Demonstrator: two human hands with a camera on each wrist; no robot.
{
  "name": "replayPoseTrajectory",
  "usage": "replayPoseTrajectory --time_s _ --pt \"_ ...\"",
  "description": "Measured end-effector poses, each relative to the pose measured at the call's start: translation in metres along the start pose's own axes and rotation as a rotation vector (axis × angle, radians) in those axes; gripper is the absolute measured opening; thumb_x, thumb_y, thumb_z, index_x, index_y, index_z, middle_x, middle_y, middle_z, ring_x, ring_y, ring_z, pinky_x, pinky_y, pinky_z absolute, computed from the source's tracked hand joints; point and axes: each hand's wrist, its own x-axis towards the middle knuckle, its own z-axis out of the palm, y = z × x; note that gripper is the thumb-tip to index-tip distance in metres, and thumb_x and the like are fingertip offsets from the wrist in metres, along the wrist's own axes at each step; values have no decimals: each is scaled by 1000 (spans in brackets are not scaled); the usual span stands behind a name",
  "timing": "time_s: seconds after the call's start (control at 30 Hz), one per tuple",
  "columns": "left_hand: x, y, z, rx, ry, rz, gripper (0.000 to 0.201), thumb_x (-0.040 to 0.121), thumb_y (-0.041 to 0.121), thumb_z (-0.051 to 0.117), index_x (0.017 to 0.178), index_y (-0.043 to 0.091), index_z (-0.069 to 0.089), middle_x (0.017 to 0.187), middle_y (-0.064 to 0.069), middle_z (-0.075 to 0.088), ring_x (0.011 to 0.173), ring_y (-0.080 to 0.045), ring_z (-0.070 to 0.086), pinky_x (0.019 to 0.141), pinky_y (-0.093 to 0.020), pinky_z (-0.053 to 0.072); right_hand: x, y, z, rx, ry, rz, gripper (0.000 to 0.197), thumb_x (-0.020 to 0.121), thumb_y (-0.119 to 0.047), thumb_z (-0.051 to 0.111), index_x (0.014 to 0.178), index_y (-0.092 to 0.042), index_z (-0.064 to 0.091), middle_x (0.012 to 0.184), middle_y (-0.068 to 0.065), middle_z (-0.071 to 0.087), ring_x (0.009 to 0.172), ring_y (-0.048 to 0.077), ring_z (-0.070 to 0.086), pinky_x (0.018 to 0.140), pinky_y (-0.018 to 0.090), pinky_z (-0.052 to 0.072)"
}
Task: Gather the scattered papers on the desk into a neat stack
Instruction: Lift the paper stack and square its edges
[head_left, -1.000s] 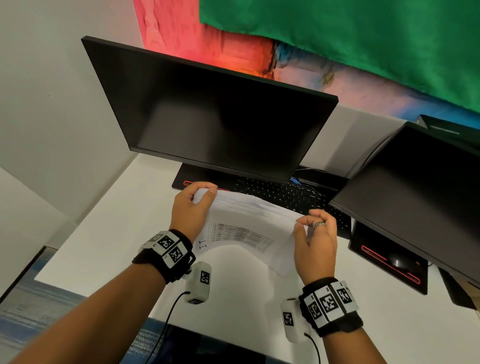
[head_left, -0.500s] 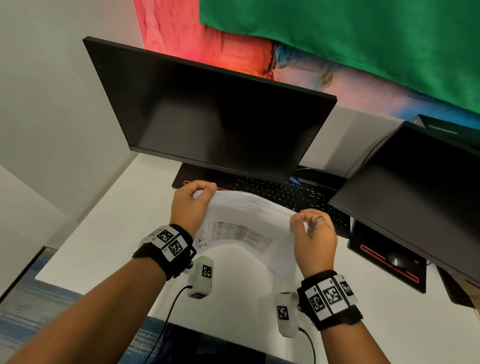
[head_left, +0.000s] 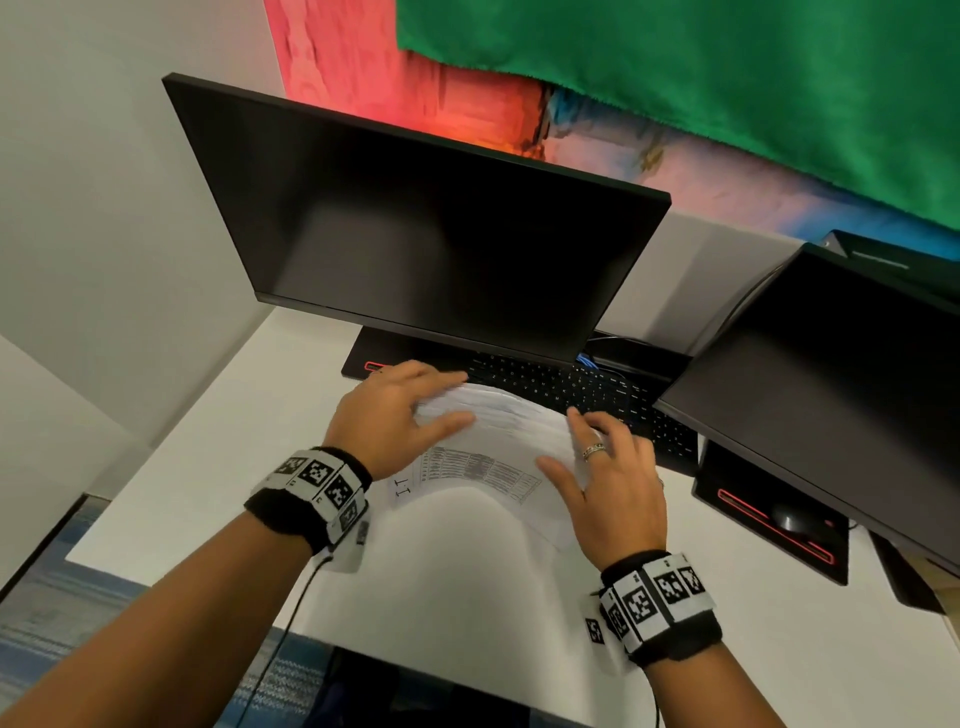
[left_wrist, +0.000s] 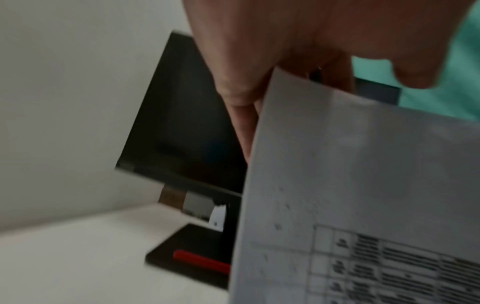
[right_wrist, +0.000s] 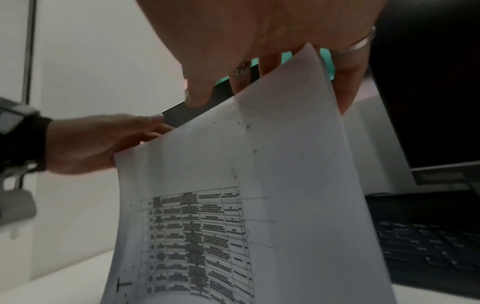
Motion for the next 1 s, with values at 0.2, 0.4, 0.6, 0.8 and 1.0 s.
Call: replayPoseTrajectory --time_s 0.2,0.4,0.6,0.8,1.0 --pt "5 2 -4 489 -197 193 76 80 80 40 149 52 24 133 17 56 116 -17 53 91 -36 45 -1 0 -5 -198 -90 -22 88 84 -78 28 155 -33 5 156 -6 27 139 24 30 110 48 35" --pt "10 5 -2 551 -227 202 81 86 68 51 153 48 10 137 12 55 121 -21 53 98 -39 44 5 -2 -3 -274 -145 -48 100 81 -82 29 154 -27 -10 165 -3 4 152 28 3 118 59 13" --pt "13 4 1 520 -204 214 67 91 49 58 150 45 26 129 11 62 116 -19 57 94 -36 47 13 -10 -3 -307 -150 -54 103 81 -81 33 155 -23 -10 165 0 -10 151 31 -9 117 63 2" --pt "16 0 2 481 -154 236 57 90 45 63 142 43 41 123 11 66 110 -19 60 90 -37 51 22 -15 -7 -296 -184 -37 104 83 -77 39 153 -24 -16 164 -2 -13 151 28 -13 118 62 4" --pt "19 -3 1 409 -125 208 35 88 43 64 122 33 58 111 11 68 101 -17 62 77 -31 49 27 2 -14 -46 -3 105 107 72 -61 73 154 -32 10 152 -4 38 137 20 41 115 49 28"
